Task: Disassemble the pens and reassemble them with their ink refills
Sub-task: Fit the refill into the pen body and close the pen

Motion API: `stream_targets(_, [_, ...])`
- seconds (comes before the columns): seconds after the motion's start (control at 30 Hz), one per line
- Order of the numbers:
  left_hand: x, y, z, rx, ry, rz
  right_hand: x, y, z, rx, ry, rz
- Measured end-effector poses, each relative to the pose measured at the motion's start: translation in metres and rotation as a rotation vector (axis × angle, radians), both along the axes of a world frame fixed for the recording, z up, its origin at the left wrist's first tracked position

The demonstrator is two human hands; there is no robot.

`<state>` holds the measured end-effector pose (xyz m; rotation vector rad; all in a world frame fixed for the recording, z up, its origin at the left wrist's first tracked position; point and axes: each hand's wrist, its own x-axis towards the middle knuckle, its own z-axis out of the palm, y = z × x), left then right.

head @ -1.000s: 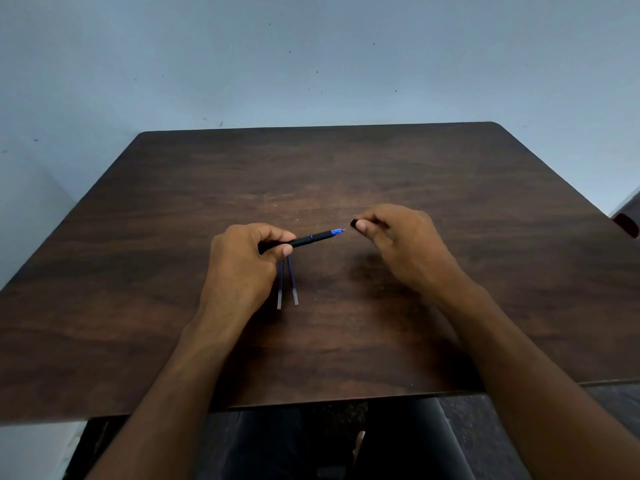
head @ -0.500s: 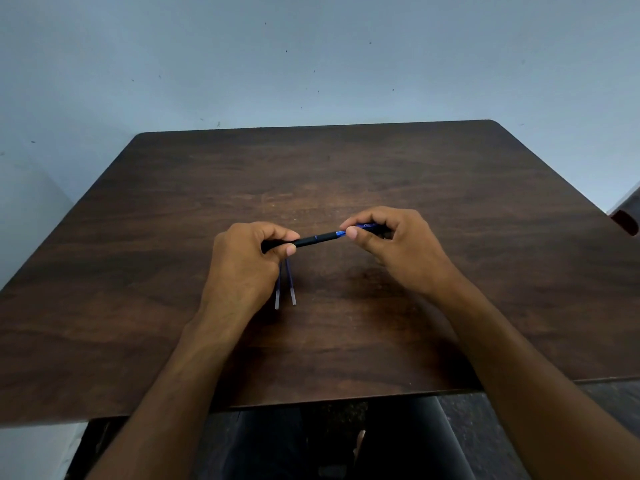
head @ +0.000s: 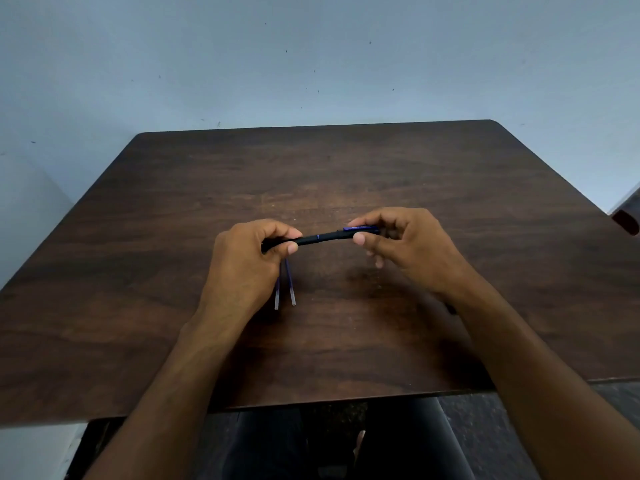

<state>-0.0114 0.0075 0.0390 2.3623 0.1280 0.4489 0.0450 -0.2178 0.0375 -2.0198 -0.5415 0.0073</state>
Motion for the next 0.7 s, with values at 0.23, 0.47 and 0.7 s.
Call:
stream_targets(0.23, [0.001, -0.002, 0.000, 0.001, -0.011, -0.027, 0.001, -0.002, -0.004, 0.032, -0.040, -0.022])
stream_targets(0.47, [0.003, -0.002, 0.002, 0.017, -0.006, -0.061, -0.002, 0.004, 0.002, -0.082, -0.080, 0.011])
stream_targets(0.7, [0.003, -0.008, 0.002, 0.005, -0.072, -0.066, -0.003, 0.009, 0.002, -0.091, -0.125, 0.002])
